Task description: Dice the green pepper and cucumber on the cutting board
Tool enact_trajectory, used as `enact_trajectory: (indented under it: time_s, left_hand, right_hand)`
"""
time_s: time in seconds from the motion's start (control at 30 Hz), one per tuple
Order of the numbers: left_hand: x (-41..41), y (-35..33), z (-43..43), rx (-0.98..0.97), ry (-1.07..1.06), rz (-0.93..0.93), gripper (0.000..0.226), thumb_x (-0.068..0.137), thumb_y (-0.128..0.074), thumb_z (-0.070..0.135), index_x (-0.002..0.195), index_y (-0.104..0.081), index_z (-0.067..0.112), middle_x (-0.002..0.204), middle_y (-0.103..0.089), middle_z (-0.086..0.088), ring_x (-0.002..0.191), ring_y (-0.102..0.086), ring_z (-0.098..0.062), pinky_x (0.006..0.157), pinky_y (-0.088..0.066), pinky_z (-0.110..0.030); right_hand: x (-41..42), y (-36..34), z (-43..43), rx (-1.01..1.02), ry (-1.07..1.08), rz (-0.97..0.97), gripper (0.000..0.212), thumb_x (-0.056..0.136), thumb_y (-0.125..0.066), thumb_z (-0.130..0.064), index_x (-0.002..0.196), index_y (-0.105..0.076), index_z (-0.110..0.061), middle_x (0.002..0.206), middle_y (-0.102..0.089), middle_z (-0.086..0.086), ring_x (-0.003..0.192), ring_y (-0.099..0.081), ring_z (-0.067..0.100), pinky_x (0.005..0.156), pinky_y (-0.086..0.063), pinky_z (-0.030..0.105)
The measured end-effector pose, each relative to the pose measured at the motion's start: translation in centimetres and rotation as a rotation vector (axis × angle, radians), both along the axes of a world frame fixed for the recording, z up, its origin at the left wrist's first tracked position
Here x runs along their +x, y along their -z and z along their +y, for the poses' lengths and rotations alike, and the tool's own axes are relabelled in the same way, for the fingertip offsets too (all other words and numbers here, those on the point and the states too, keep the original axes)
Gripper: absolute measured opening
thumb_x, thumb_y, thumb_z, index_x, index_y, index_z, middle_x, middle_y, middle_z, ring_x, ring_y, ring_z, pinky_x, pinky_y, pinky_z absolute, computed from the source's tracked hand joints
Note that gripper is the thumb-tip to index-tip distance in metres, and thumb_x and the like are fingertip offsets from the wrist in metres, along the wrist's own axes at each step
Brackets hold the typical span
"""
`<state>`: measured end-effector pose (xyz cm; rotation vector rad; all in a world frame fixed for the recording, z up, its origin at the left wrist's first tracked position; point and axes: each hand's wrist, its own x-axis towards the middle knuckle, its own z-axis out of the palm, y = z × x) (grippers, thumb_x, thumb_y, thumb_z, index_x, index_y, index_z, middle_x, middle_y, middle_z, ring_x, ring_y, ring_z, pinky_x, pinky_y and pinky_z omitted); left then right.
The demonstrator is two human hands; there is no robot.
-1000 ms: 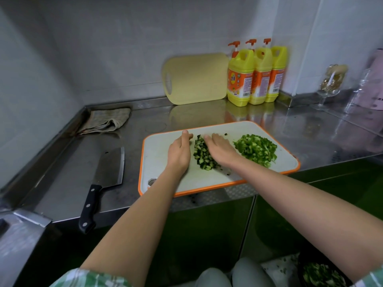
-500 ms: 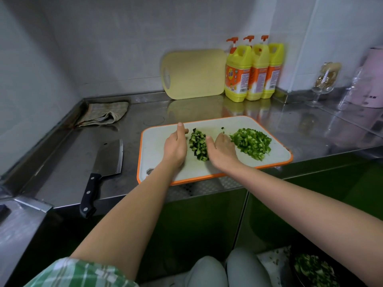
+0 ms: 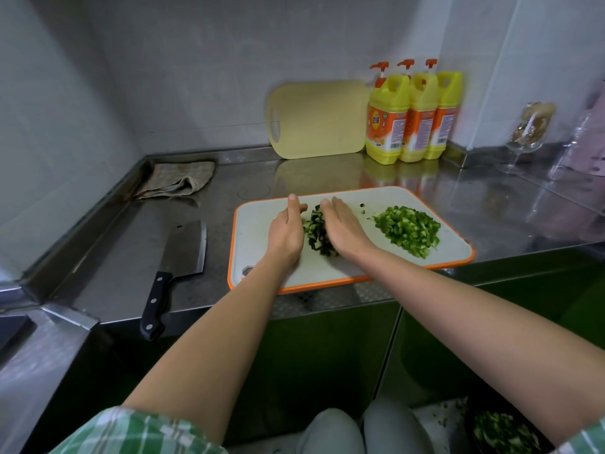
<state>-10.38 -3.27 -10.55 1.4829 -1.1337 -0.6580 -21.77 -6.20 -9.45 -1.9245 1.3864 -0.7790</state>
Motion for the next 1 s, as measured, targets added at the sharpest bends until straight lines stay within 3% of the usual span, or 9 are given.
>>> enact_trajectory:
  time_s: [0.13, 0.27, 0.43, 0.53, 0.63, 0.7, 0.8, 0.9, 1.0]
  left_hand:
    - [0.2, -0.1, -0.5, 0.014, 0.0, 0.02, 0.062, 0.103, -0.018, 0.051, 0.125, -0.062, 0.012, 0.132, -0.059, -0.008, 0.119, -0.057, -0.021, 0.106, -0.04, -0.038]
    - [0.5, 0.0, -1.2, 0.022, -0.009, 0.004, 0.062, 0.103, -0.018, 0.049, 0.123, -0.063, 0.012, 0.131, -0.06, -0.008, 0.122, -0.054, -0.022, 0.104, -0.037, -0.033]
    - [0.7, 0.0, -2.1, 0.032, -0.012, -0.013, 0.063, 0.103, -0.016, 0.051, 0.124, -0.063, 0.015, 0.134, -0.058, -0.01, 0.126, -0.051, -0.025, 0.11, -0.034, -0.038]
    - [0.6, -0.1, -2.5, 0.037, -0.024, -0.019, 0.063, 0.103, -0.016, 0.051, 0.125, -0.063, 0.015, 0.133, -0.058, -0.01, 0.124, -0.052, -0.026, 0.109, -0.035, -0.038]
    - [0.5, -0.1, -3.0, 0.035, -0.015, -0.039, 0.062, 0.103, -0.016, 0.049, 0.124, -0.063, 0.014, 0.133, -0.059, -0.01, 0.125, -0.051, -0.024, 0.105, -0.034, -0.031]
    - [0.5, -0.1, -3.2, 0.033, -0.012, -0.034, 0.062, 0.104, -0.017, 0.048, 0.123, -0.064, 0.013, 0.132, -0.059, -0.01, 0.125, -0.052, -0.023, 0.101, -0.033, -0.028]
    - [0.6, -0.2, -3.3, 0.039, -0.022, -0.039, 0.061, 0.104, -0.017, 0.047, 0.122, -0.064, 0.012, 0.133, -0.058, -0.011, 0.125, -0.05, -0.025, 0.101, -0.033, -0.029]
    - [0.7, -0.3, -3.2, 0.051, -0.034, -0.038, 0.062, 0.104, -0.017, 0.047, 0.126, -0.062, 0.011, 0.134, -0.056, -0.012, 0.126, -0.049, -0.026, 0.096, -0.032, -0.027]
    - [0.7, -0.1, -3.0, 0.009, -0.01, -0.033, 0.063, 0.104, -0.015, 0.047, 0.125, -0.063, 0.012, 0.133, -0.059, -0.011, 0.125, -0.051, -0.024, 0.099, -0.034, -0.027]
  right_hand:
    - [-0.7, 0.6, -1.7, -0.014, 0.074, 0.139, 0.066, 0.104, -0.015, -0.046, 0.151, -0.025, 0.0, 0.159, -0.021, 0.017, 0.147, -0.018, 0.029, 0.119, -0.014, 0.039]
    - [1.2, 1.1, -1.2, -0.022, -0.045, 0.212, 0.062, 0.103, -0.018, -0.047, 0.134, -0.048, -0.003, 0.141, -0.047, 0.019, 0.132, -0.04, 0.034, 0.108, -0.03, 0.042]
    - [-0.3, -0.3, -2.9, -0.074, -0.056, 0.123, 0.064, 0.104, -0.021, -0.048, 0.15, -0.033, -0.005, 0.157, -0.03, 0.012, 0.145, -0.026, 0.024, 0.118, -0.019, 0.035]
    - [-1.2, -0.6, -5.2, -0.077, 0.063, 0.244, 0.068, 0.104, -0.016, -0.048, 0.148, -0.033, 0.0, 0.156, -0.026, 0.021, 0.145, -0.022, 0.031, 0.119, -0.017, 0.042]
    - [-0.6, -0.1, -6.3, 0.047, 0.149, 0.394, 0.073, 0.103, -0.015, -0.049, 0.153, -0.011, 0.004, 0.16, -0.005, 0.026, 0.149, -0.003, 0.037, 0.12, -0.003, 0.043]
    - [0.2, 0.2, -5.8, 0.088, 0.161, 0.436, 0.076, 0.103, -0.016, -0.05, 0.152, -0.004, 0.006, 0.159, -0.002, 0.028, 0.148, -0.002, 0.038, 0.121, -0.003, 0.043]
    - [1.9, 0.5, -4.5, -0.001, 0.046, 0.363, 0.075, 0.103, -0.02, -0.049, 0.151, -0.01, 0.007, 0.156, -0.019, 0.027, 0.146, -0.018, 0.037, 0.118, -0.016, 0.041]
    - [2.3, 0.5, -4.0, -0.059, -0.077, 0.231, 0.066, 0.103, -0.021, -0.048, 0.148, -0.031, 0.001, 0.148, -0.039, 0.022, 0.137, -0.037, 0.033, 0.109, -0.031, 0.041]
    - [0.7, -0.1, -4.7, -0.112, -0.02, 0.198, 0.061, 0.105, -0.022, -0.044, 0.142, -0.039, 0.0, 0.148, -0.039, 0.022, 0.137, -0.035, 0.032, 0.111, -0.028, 0.039]
